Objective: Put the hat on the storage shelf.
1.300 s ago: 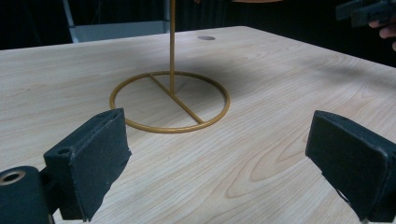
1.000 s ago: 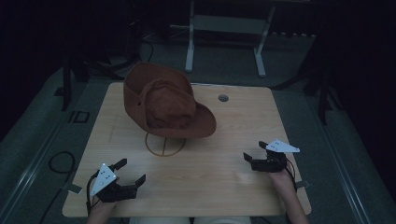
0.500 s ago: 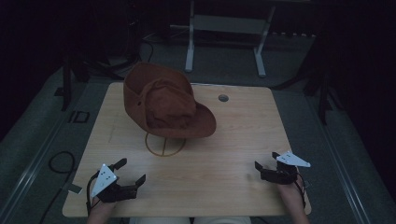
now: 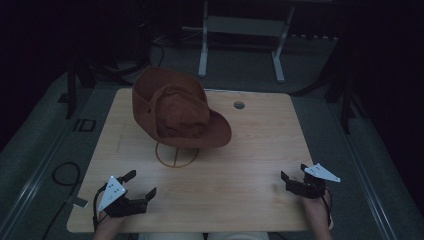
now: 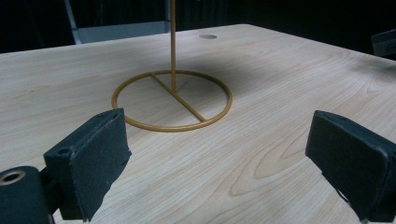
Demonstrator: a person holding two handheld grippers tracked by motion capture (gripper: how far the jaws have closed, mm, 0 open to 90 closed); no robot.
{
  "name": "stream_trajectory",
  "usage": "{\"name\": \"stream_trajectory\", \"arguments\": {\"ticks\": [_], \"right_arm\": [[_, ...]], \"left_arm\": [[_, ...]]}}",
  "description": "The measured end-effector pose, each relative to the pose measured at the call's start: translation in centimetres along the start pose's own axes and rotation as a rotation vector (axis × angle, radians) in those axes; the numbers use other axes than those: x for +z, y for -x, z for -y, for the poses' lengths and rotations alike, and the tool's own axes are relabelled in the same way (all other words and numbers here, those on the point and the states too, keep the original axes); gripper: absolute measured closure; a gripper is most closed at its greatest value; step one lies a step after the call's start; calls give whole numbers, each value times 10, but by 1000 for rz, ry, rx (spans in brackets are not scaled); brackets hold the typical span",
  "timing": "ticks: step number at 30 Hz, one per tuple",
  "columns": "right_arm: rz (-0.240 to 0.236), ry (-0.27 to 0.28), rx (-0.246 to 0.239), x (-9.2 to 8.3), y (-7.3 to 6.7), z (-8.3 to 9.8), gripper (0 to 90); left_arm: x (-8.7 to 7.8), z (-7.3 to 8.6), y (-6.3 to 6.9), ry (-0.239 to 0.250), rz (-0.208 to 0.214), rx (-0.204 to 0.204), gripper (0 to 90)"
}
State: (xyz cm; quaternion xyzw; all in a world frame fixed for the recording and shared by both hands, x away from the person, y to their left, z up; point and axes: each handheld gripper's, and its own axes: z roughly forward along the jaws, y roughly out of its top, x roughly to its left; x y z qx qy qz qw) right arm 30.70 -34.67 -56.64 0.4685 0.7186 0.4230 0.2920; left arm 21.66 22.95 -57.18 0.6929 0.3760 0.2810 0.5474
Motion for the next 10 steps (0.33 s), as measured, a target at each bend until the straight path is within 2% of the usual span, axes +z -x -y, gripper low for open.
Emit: {"name": "stream_trajectory", "arguments": {"ticks": [10], "right_arm": [[-5, -2, 4, 1, 0, 0, 127]], "left_arm": [[-1, 0, 0, 1, 1, -5, 65]]}}
